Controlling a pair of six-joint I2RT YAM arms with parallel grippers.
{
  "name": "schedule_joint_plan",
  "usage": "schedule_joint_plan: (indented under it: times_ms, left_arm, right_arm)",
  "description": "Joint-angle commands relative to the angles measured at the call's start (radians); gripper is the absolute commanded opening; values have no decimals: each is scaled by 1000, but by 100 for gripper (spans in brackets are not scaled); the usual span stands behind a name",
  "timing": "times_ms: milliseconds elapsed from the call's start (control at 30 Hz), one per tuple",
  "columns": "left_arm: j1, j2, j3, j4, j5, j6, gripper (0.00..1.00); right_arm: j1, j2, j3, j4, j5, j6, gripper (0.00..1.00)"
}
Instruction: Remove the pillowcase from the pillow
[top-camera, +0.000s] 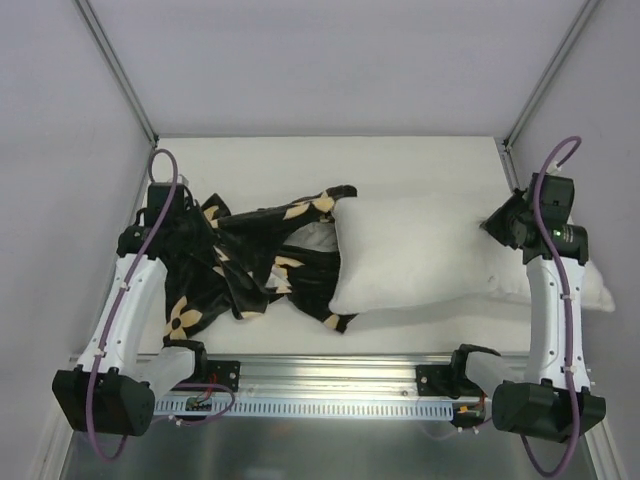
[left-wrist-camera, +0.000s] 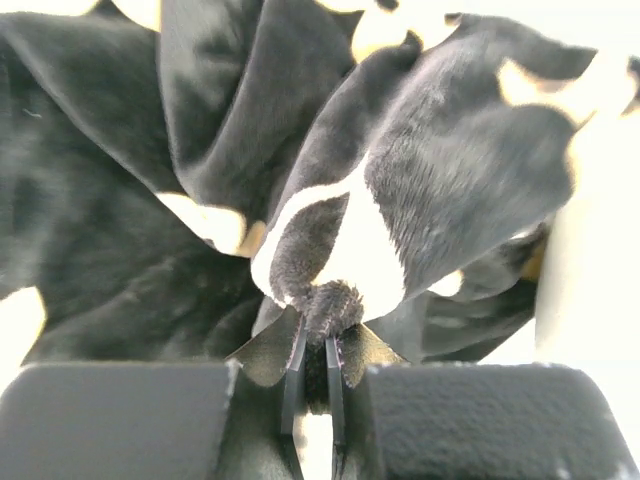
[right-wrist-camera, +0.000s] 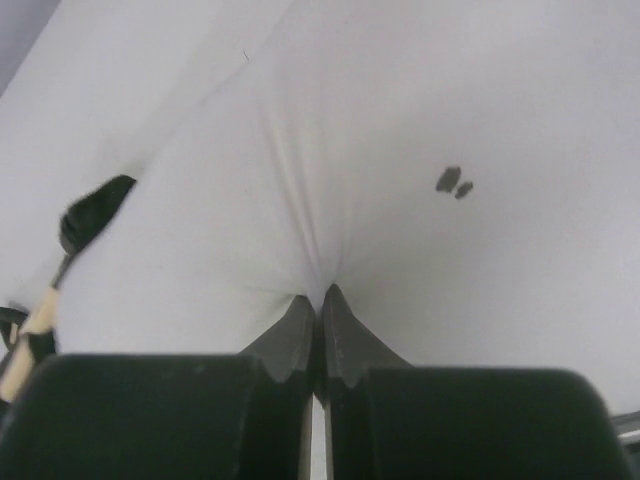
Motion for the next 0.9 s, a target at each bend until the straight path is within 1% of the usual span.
schedule_joint_plan:
  times_ms: [0, 67, 100, 167, 300, 400, 433, 533, 600, 667, 700, 800, 833, 867]
  left_arm:
    - [73, 42, 203, -42, 58, 77, 0]
    - [115, 91, 291, -46, 56, 91, 0]
    - [125, 112, 375, -52, 42, 91, 0]
    - [166, 174, 488, -77, 48, 85, 0]
    - [233, 225, 622, -103, 43, 68, 0]
    - [286, 229, 677, -108, 66, 45, 0]
    - [286, 232, 685, -108, 75, 43, 0]
    - [286, 241, 679, -108, 105, 54, 0]
    - [287, 234, 653, -108, 51, 61, 0]
    - [303, 225, 635, -108, 34, 63, 0]
    - [304, 223, 623, -108, 16, 63, 0]
    - [313, 228, 599, -109, -16, 63, 0]
    - [315, 229, 593, -108, -20, 66, 1]
    - [315, 231, 586, -108, -3, 74, 11]
  right_arm:
    - [-71, -4, 230, 16, -56, 19, 1]
    - [-100, 10, 284, 16, -82, 46, 1]
    - [-105, 27, 308, 16, -91, 73, 1]
    - [-109, 51, 371, 27, -122, 98, 1]
    - [-109, 71, 425, 61, -148, 153, 1]
    - [-109, 87, 427, 128, -208, 190, 1]
    - [-108, 94, 419, 152, -255, 202, 1]
    - [-90, 119, 373, 205, -285, 192, 1]
    - [-54, 134, 314, 223, -289, 172, 1]
    - [-9, 159, 254, 232, -282, 146, 1]
    - [5, 165, 178, 252, -265, 139, 1]
    - [42, 205, 59, 295, -257, 115, 1]
    - [50, 217, 40, 308, -266, 110, 1]
    - [52, 241, 28, 312, -276, 96, 16]
